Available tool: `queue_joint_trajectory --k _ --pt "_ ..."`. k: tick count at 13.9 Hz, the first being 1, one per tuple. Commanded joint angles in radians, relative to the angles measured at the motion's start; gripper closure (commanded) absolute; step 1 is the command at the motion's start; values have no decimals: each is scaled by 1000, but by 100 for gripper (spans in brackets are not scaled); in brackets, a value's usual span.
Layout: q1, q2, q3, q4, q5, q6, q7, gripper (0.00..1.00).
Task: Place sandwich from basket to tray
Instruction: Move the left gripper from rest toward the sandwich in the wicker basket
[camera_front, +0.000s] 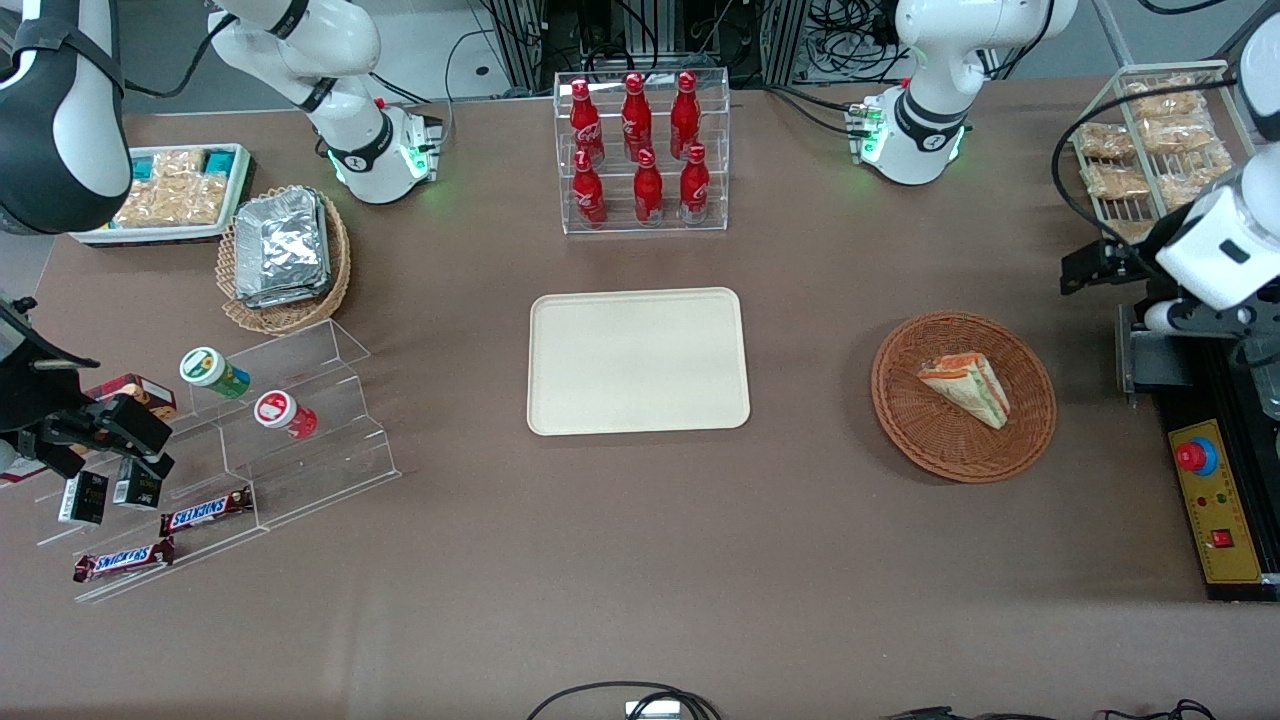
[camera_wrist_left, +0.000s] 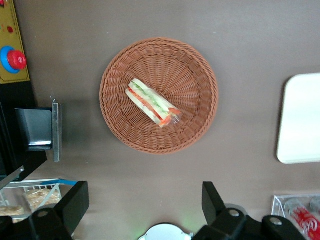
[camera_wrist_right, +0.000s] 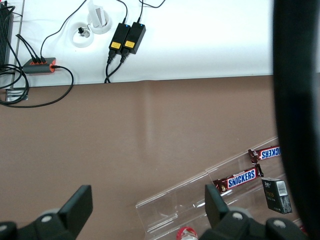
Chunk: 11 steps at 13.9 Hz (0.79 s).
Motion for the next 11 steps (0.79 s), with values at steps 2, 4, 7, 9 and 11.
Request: queue_joint_trajectory --k 2,4,7,9,11 --pt "5 -15 -1 -155 10 150 -119 0" --pt "5 -18 -2 -216 12 222 -181 0" --pt "2 -27 -2 -322 13 330 -296 0" --pt "-1 -38 -4 -410 19 432 -363 0" --pt "-7 -34 -8 -491 41 544 -464 0"
